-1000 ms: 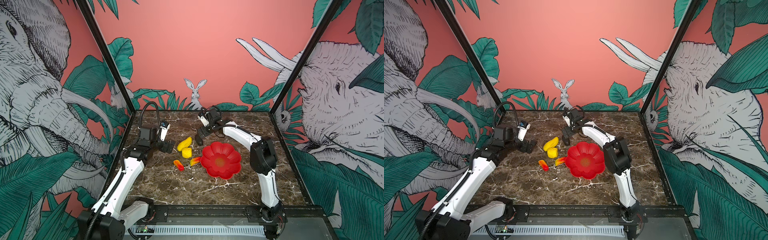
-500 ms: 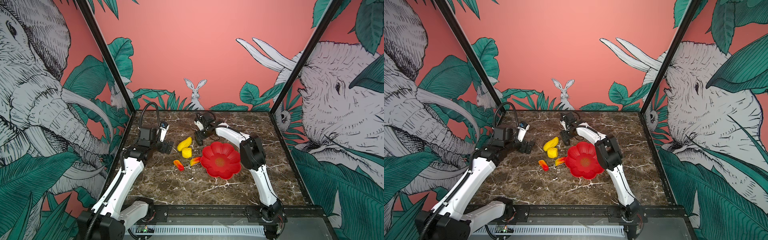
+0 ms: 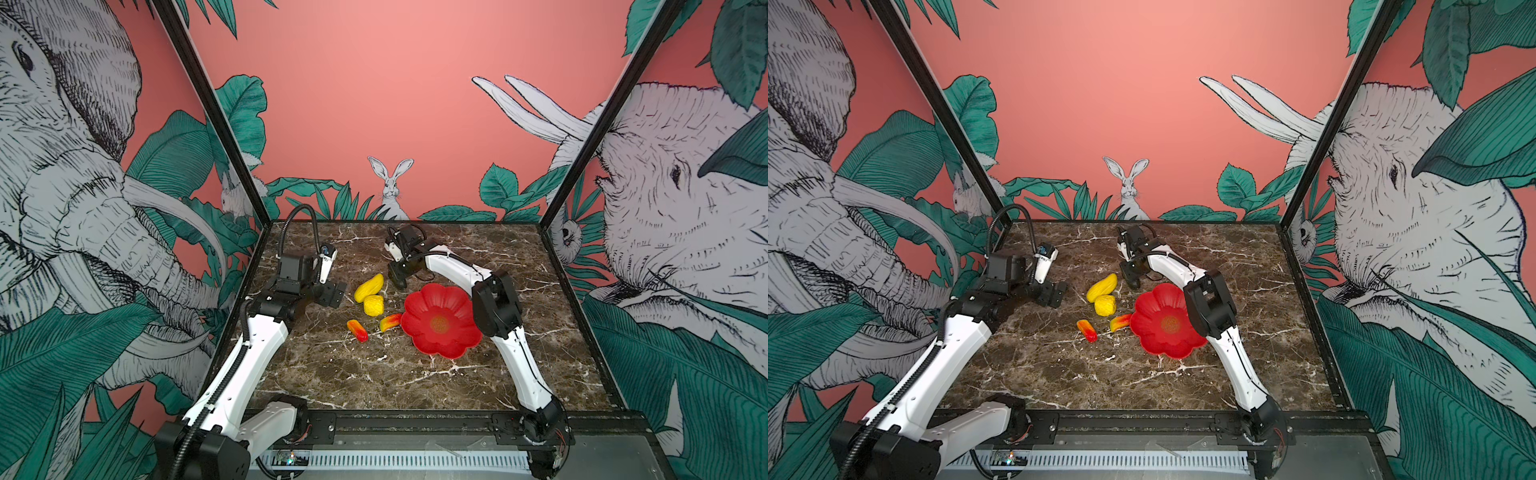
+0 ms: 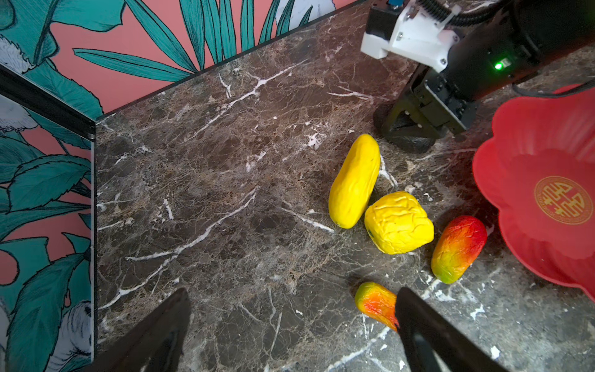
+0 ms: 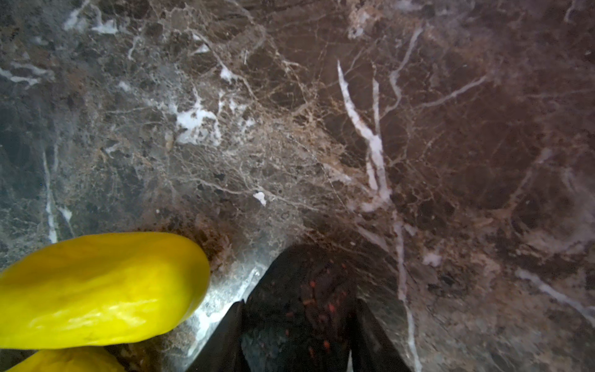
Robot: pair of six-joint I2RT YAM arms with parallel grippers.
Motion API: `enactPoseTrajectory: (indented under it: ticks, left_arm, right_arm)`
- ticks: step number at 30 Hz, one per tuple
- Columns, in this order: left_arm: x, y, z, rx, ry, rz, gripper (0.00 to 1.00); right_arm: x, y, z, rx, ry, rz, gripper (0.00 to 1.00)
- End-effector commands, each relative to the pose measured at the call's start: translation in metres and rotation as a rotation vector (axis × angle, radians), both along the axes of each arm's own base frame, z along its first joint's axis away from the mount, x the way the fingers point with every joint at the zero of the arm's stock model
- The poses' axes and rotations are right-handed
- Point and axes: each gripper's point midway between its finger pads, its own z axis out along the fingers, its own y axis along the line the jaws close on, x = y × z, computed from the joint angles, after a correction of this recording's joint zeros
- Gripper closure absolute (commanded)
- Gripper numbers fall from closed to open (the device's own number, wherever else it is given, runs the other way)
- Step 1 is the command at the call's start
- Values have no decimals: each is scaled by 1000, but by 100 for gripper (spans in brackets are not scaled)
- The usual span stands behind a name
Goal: Arrange fruit in a fruit bowl
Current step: Pick up the fruit from the top-center of the table, then place the fruit in the fruit bowl.
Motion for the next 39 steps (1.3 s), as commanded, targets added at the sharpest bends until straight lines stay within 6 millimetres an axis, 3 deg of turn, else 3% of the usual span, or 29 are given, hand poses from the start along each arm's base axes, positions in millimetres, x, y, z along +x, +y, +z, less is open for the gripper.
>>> enactPoseTrajectory:
  ticks: [1,4,7,11,17,22,31,39]
  left_arm:
    - [-3,3,3,21,-13,-7,0]
    - [-4,1,5,16,-21,-21,0]
    - [-3,-1,8,11,-36,-36,0]
    - [1,-1,13,14,-55,-34,0]
    - [4,-1,28,-3,-145,-33,0]
    - [3,-1,19,2,-117,-30,0]
    - [4,-1,8,11,-68,-29,0]
    - [4,-1,7,15,-65,-27,0]
  right_arm:
    - [-6,2,64,39,-81,39,74]
    - [-16,-11,108,47,-146,58,76]
    - [-29,-37,137,42,-181,46,79]
    - [-53,-77,143,16,-173,-2,79]
    - [-100,-128,96,-39,-62,-64,80]
    - [-124,-151,63,-78,12,-97,80]
    - [-126,-161,22,-116,66,-121,81]
    - [-116,-162,2,-129,78,-143,81]
